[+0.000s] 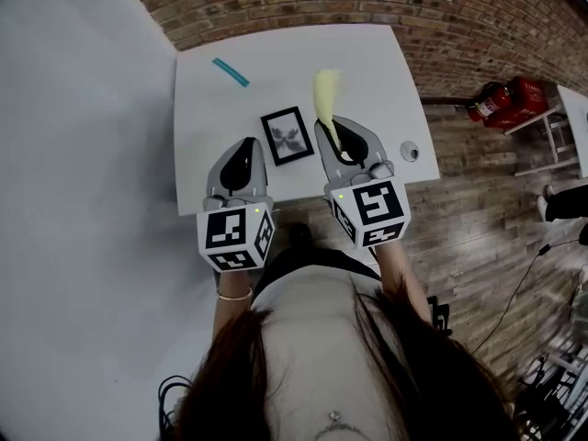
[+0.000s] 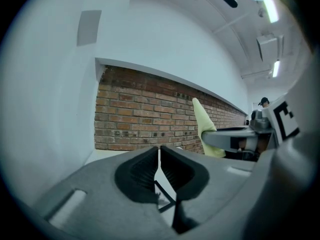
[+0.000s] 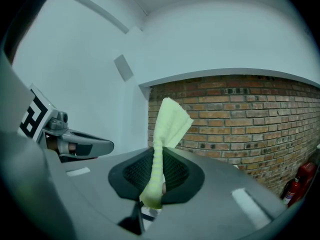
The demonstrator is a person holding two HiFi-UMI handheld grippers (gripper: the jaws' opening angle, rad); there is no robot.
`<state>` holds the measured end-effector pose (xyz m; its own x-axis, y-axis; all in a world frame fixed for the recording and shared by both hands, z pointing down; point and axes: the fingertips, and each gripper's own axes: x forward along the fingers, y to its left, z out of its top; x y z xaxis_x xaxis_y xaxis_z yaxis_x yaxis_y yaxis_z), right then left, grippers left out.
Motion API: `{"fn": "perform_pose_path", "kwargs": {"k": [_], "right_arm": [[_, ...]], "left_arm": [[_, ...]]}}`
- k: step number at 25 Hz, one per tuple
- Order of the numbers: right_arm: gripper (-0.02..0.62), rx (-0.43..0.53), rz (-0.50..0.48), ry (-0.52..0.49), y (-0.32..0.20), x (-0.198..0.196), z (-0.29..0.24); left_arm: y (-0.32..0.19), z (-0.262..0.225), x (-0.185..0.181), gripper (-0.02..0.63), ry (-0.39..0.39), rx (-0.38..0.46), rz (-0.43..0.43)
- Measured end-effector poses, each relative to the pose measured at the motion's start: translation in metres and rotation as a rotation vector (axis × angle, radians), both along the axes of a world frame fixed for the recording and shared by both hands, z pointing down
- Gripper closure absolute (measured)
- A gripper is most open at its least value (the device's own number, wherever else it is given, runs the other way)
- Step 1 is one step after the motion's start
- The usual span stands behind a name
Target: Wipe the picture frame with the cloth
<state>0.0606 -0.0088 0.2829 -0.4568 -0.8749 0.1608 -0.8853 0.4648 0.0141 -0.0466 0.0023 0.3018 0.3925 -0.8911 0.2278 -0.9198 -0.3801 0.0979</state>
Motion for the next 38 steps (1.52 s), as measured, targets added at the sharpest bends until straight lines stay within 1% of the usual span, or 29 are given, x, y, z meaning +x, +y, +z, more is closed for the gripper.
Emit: {"fn": "perform_pose_path", "kwargs": {"k": [7, 17, 22, 28, 38], "right_arm": [[0.561, -0.027, 0.031, 0.016, -0.010, -0.016, 0.007], [0.561, -0.069, 0.040, 0.033, -0.017, -0.021, 0.021], [0.561, -0.075, 0.015, 0.037, -0.027, -0.025, 0.026], [0.561, -0.083, -0.021, 0.039, -0.046, -0.026, 0.029], [0.561, -0.109, -0.104, 0.081, -0.078, -0.029, 0.039]], "left_arm": [[-0.015, 0.013, -0.016, 0.584, 0.027, -0.046, 0.048], [-0.017, 0.042, -0.020, 0.566, 0.061, -0.155, 0.089], [-0.020, 0.055, -0.019, 0.560, 0.059, -0.196, 0.087], [-0.028, 0.063, -0.017, 0.551, 0.050, -0.223, 0.071], [-0.040, 0.086, -0.017, 0.534, 0.095, -0.280, 0.003]]}}
